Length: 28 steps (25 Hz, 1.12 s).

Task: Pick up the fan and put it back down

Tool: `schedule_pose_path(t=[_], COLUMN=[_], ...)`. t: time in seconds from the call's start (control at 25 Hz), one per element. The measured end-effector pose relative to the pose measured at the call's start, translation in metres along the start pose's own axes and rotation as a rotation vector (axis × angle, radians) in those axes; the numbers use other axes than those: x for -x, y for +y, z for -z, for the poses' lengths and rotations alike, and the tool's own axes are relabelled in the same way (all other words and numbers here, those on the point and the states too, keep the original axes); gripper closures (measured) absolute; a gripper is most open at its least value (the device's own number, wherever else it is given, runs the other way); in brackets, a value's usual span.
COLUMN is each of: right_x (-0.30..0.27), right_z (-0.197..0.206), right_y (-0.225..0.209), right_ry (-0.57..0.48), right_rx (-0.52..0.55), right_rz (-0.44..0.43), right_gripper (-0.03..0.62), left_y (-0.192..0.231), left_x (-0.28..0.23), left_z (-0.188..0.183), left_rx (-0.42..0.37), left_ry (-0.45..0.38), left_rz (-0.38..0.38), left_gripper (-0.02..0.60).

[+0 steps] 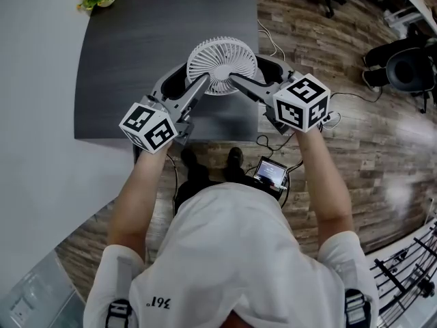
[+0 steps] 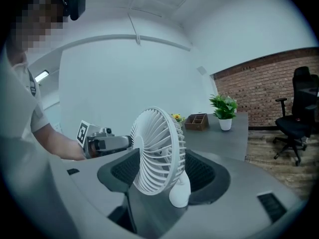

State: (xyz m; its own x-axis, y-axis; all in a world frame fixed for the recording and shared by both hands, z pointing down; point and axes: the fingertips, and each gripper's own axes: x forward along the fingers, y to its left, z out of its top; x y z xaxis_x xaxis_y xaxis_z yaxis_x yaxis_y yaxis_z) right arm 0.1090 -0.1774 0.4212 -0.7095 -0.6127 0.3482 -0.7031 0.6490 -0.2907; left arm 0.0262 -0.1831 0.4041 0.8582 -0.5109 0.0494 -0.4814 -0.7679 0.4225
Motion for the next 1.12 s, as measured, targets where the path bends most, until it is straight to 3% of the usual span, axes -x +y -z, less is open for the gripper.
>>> schedule_pose_path(t=[0.84, 1.12], right_x=[0.003, 0.004], right_z=[0.006, 0.006], right_y=[-0.001, -0.004], right_ry=[-0.008, -0.043], right_rx=[0.033, -0.025], right_rz=[0.039, 0.053], right_gripper=[0.312, 0.31], left_y=[-0.001, -0.005], left_x=[0.001, 0.007], left_z=[0.005, -0.008], left_rx=[-0.008, -0.029], left_ry=[0.018, -0.022], left_rz=[-0.023, -0.029], left_gripper=[0.347, 0.348])
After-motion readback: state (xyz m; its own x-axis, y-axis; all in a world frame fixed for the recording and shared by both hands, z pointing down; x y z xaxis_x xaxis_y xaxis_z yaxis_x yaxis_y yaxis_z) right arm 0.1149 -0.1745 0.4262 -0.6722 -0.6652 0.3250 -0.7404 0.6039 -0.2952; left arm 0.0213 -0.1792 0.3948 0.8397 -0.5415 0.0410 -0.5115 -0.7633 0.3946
